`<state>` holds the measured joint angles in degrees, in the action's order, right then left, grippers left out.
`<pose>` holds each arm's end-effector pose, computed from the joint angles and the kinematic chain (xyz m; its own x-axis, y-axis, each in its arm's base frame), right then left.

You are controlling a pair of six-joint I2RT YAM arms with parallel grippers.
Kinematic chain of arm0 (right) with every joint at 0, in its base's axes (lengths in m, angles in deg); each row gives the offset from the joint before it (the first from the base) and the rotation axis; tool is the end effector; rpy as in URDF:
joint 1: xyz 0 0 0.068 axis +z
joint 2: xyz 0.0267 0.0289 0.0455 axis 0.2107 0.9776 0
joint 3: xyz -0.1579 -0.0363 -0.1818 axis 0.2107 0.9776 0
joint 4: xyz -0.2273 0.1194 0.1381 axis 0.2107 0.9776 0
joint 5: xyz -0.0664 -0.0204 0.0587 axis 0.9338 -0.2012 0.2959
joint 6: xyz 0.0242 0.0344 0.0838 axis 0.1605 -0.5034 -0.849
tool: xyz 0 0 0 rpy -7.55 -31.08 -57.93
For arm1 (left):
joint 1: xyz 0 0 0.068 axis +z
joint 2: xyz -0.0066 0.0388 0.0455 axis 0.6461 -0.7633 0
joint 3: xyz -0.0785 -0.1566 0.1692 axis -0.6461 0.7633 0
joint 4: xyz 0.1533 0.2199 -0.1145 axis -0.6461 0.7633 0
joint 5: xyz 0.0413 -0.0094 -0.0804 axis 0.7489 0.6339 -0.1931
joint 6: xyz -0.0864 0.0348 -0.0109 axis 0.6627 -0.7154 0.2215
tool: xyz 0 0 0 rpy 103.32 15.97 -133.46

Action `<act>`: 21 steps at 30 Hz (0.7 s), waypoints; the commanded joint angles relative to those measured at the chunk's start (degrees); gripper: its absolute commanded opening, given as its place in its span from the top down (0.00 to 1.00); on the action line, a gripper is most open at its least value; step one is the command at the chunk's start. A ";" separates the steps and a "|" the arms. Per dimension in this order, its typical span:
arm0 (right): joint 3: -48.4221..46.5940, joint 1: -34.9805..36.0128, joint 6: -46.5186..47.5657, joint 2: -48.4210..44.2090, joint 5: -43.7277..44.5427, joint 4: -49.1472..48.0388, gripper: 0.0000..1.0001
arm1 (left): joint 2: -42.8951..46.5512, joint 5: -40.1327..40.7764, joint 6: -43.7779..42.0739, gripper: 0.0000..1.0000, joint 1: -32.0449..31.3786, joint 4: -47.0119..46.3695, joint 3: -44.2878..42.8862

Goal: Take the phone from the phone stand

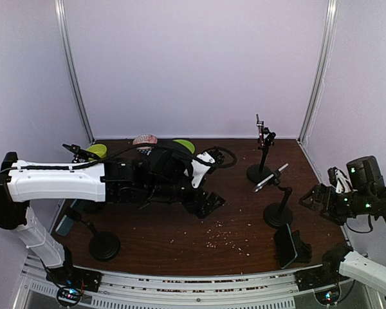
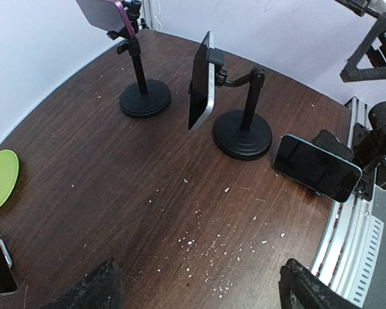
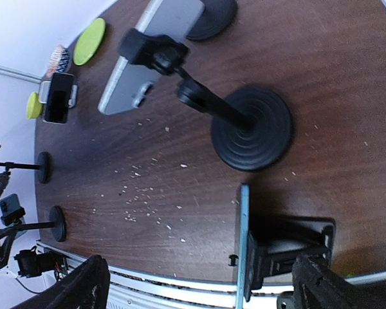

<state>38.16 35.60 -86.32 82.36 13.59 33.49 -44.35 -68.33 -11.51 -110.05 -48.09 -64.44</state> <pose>0.1497 0.0867 0.2639 -0.8545 0.3472 -0.3865 0.0597 0.8046 0.5908 0.1631 -0.4067 0.2428 -0.4285 0.3611 -0.8282 0.7962 0.5842 -0.1572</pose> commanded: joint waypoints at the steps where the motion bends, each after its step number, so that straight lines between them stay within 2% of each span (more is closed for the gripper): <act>1: -1.19 1.10 -7.36 0.54 5.55 12.09 0.01 | 1.16 3.58 1.74 0.13 0.19 -1.64 -0.10; 8: 1.65 6.58 -12.01 0.33 1.95 14.77 0.02 | 0.95 3.88 2.07 0.14 0.19 -2.19 -0.17; 12: 2.41 12.14 -15.58 0.35 0.96 14.10 0.02 | 1.06 3.86 2.92 0.14 0.19 -2.21 -0.02; 17: 6.07 21.98 -22.44 0.89 1.57 8.73 0.03 | 1.98 4.03 5.00 0.14 0.19 -3.12 2.11; 21: 7.82 26.61 -26.32 2.31 3.55 4.76 0.07 | 2.89 4.65 5.62 0.14 0.19 -3.09 3.21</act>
<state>44.54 59.03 -106.73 83.57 14.68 43.42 -43.91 -65.03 -7.60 -110.05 -48.75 -62.56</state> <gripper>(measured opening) 0.952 0.859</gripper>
